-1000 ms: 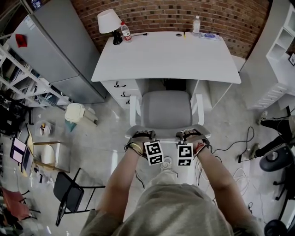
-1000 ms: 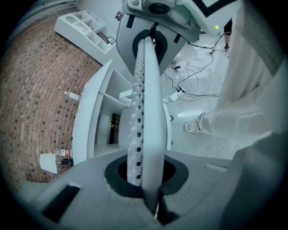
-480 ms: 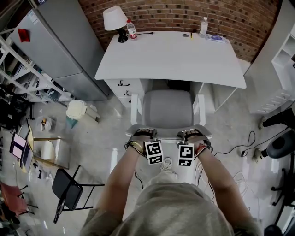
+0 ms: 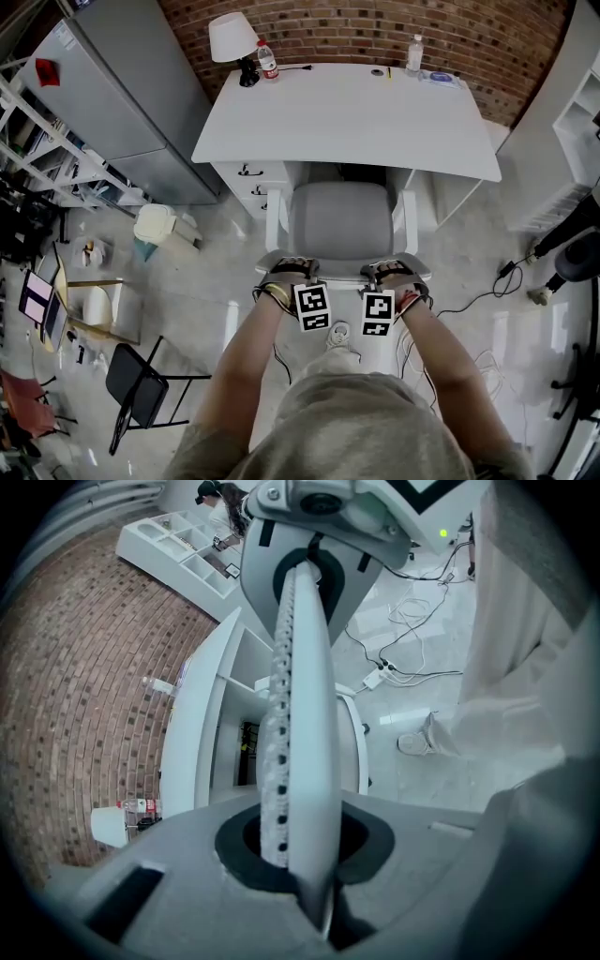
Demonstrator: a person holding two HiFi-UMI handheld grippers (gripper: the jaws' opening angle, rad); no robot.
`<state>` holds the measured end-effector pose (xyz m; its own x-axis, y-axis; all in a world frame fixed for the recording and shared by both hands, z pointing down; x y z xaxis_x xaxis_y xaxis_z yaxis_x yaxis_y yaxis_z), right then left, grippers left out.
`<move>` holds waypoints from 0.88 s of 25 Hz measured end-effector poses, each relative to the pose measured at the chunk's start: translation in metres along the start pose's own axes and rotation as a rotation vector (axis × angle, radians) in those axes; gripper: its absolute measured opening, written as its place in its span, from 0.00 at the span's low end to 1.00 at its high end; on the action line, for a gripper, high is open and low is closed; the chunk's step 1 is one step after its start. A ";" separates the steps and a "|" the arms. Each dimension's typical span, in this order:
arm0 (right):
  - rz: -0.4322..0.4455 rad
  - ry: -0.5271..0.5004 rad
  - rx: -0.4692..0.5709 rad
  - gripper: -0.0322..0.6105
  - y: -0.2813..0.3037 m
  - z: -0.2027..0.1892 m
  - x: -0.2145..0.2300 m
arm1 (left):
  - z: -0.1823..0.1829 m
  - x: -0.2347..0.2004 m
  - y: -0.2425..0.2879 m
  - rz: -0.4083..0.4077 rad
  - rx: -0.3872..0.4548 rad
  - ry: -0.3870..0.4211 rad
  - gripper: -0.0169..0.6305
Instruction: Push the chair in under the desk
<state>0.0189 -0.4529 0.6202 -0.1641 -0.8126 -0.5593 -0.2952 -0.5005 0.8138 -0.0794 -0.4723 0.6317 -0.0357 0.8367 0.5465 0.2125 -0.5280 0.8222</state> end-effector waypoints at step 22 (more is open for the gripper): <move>-0.038 0.015 -0.015 0.07 0.019 0.001 0.029 | -0.016 -0.035 0.019 0.015 0.017 0.035 0.09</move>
<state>0.0076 -0.4859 0.6194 -0.1387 -0.7972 -0.5876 -0.2872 -0.5354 0.7942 -0.0897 -0.5138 0.6303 -0.0667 0.8226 0.5646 0.2299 -0.5380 0.8110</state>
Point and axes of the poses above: the fingertips, and each gripper's own axes: y forward along the fingers, x to its right, z out of its top, the point moved 2 cm from there along -y, backward along the fingers, and after that the axes turned 5 degrees about x, right-handed, at the moved point
